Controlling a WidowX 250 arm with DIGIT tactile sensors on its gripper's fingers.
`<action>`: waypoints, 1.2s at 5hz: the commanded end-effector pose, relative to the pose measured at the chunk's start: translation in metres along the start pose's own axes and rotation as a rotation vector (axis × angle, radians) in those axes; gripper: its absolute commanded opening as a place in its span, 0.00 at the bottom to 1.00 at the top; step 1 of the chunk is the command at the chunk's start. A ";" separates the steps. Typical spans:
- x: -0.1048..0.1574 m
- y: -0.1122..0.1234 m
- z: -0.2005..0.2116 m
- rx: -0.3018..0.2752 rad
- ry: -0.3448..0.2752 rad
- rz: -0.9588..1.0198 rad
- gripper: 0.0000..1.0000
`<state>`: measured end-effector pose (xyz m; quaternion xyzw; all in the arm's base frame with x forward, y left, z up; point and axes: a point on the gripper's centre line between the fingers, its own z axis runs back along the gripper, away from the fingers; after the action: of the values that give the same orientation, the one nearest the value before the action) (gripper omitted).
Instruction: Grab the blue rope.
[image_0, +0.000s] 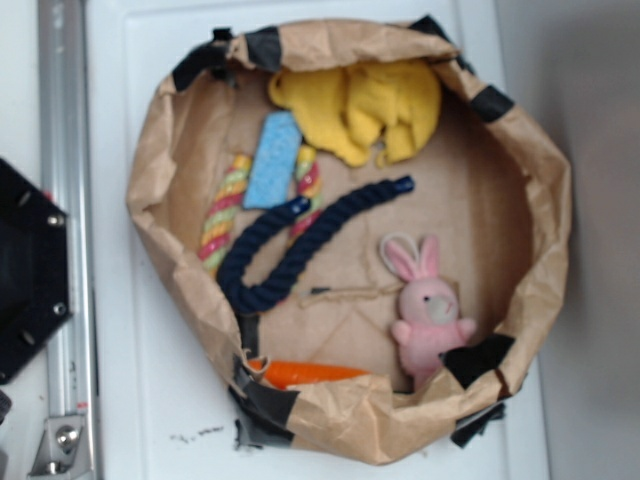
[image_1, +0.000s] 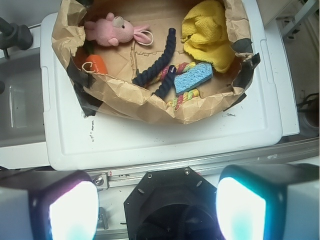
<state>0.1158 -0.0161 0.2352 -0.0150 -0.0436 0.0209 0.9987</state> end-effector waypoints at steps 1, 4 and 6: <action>0.000 0.000 0.000 0.000 0.000 0.000 1.00; 0.128 -0.010 -0.121 -0.216 0.187 0.106 1.00; 0.107 -0.046 -0.189 -0.130 0.350 0.020 1.00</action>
<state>0.2406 -0.0612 0.0527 -0.0838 0.1456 0.0340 0.9852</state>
